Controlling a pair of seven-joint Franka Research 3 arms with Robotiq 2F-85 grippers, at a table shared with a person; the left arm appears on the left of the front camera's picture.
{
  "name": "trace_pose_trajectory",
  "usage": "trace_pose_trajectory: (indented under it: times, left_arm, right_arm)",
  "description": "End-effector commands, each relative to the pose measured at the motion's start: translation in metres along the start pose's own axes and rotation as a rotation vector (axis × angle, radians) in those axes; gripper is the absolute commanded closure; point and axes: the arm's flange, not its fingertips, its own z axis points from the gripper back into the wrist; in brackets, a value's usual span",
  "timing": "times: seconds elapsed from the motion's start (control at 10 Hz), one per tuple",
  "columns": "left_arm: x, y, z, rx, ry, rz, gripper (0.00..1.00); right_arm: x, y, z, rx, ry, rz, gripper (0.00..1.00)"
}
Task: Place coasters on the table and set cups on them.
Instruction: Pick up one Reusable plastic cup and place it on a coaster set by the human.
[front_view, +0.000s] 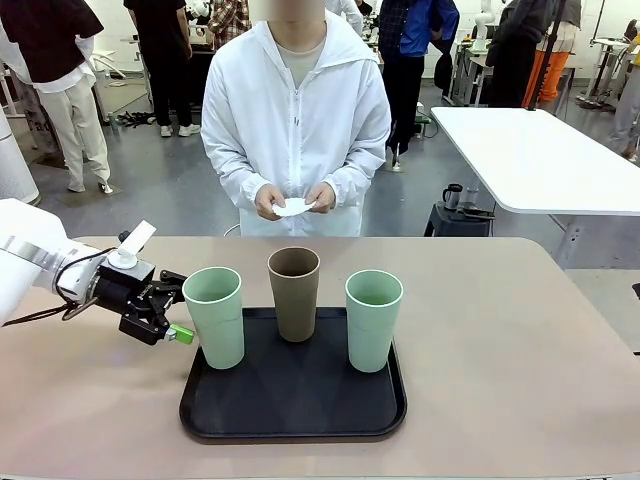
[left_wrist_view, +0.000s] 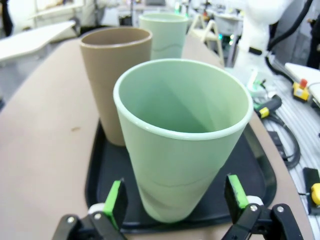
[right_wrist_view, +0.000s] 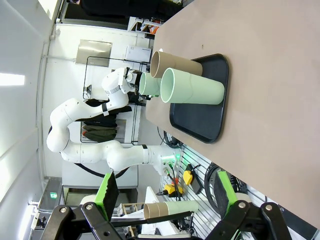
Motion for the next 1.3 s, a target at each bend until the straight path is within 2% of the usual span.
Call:
trace_pose_trajectory:
  times: [0.0,1.2]
  left_arm:
    - [-0.002,0.006,-0.009,0.004,-0.026,-0.031,0.0]
    - [-0.004,0.007,-0.044,-0.054,-0.061,-0.074,0.0]
  right_arm:
    - [0.0,0.0,0.0,0.016,-0.003,0.005,0.0]
    - [0.0,0.0,0.0,0.016,-0.003,0.005,0.0]
